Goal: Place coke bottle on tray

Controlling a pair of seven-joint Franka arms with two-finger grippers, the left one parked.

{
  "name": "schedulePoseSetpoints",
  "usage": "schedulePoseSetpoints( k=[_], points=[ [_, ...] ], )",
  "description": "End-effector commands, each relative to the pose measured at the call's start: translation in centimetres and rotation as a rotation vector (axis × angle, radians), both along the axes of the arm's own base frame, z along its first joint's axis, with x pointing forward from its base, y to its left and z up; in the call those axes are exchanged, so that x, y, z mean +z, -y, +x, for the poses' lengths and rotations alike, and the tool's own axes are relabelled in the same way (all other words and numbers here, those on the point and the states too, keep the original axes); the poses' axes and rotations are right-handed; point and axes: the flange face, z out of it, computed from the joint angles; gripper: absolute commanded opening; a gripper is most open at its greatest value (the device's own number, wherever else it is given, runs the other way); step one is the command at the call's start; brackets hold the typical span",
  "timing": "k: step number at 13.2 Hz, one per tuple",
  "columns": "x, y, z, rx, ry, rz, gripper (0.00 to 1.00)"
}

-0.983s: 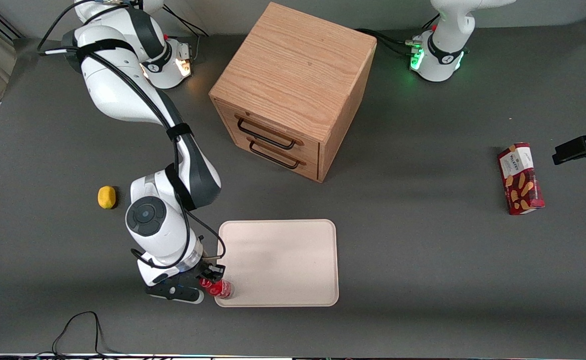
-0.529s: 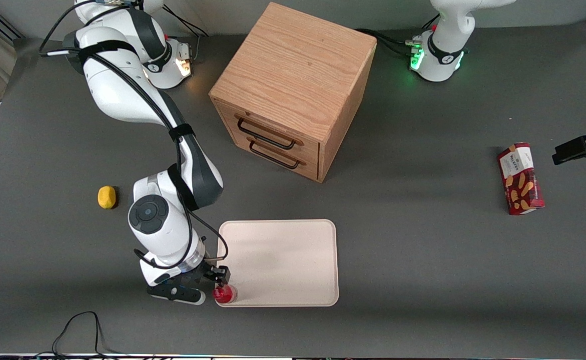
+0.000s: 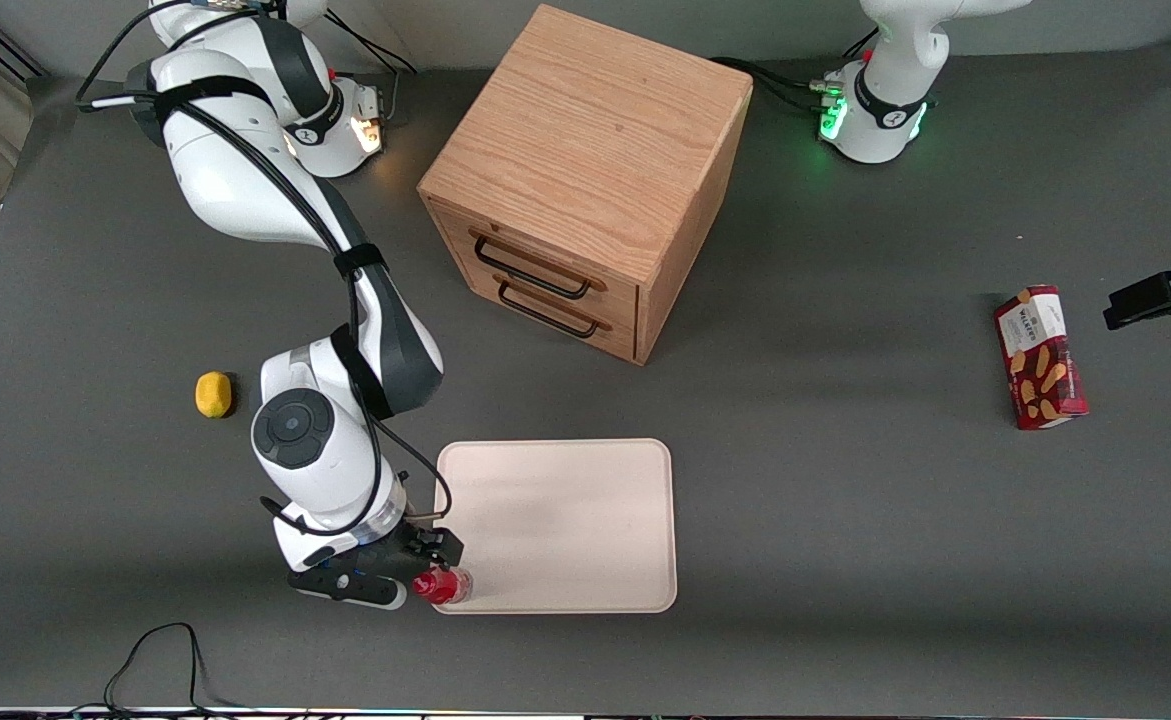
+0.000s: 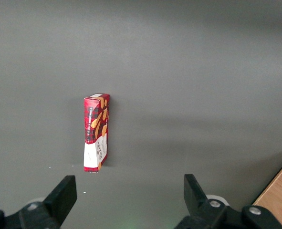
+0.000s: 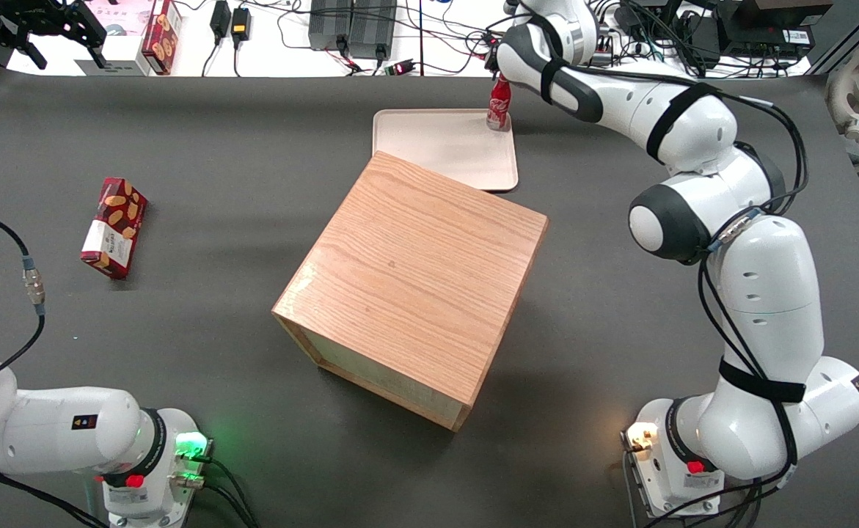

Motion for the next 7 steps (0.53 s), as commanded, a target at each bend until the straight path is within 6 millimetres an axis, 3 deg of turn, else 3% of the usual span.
schedulePoseSetpoints(
  k=[1, 7],
  points=[
    [3.7, 2.5, -3.4, 0.069, -0.105, -0.066, 1.00],
    [11.7, 17.2, -13.4, 0.140, -0.214, -0.003, 1.00]
  ],
)
